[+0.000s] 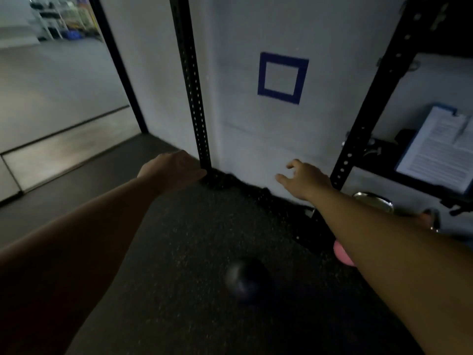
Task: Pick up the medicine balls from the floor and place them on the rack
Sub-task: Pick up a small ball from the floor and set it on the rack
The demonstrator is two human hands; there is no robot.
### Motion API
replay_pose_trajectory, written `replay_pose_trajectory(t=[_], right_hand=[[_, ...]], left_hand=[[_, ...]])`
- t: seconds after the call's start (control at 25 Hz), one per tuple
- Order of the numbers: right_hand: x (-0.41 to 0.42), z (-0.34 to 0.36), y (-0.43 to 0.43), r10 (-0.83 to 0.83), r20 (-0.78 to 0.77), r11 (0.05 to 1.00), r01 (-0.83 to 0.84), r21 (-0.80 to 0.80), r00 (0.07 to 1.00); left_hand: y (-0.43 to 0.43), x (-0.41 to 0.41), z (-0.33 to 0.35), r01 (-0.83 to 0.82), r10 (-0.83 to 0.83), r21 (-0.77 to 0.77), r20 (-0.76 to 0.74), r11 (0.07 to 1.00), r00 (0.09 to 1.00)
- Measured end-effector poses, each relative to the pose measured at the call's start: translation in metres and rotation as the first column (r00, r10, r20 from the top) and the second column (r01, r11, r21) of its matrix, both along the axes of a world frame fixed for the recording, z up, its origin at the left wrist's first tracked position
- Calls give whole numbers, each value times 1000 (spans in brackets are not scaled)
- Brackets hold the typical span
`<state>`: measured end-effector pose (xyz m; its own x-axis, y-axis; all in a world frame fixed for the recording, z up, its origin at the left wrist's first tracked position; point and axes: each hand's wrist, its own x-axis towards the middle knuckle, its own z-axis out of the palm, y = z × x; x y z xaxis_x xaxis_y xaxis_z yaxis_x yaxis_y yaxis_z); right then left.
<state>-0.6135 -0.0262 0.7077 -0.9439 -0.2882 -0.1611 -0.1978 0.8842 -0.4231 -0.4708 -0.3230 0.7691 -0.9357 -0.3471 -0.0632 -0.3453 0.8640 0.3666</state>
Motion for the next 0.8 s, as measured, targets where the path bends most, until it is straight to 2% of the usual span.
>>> replay_pose_trajectory(t=[0.2, 0.48, 0.64, 0.8], right_hand=[[16, -78, -45, 72, 56, 992, -78, 102, 996], [-29, -195, -56, 67, 167, 983, -93, 158, 984], [-42, -295, -52, 18, 257, 983, -64, 171, 966], [-39, -428, -65, -40, 355, 981, -31, 193, 934]], left_hand=[[-18, -10, -99, 39, -41, 18, 109, 999, 993], [-42, -55, -225, 32, -43, 48, 263, 998, 964], [-54, -83, -323, 4, -31, 91, 304, 996, 952], [-57, -105, -463, 7, -69, 171, 356, 985, 932]])
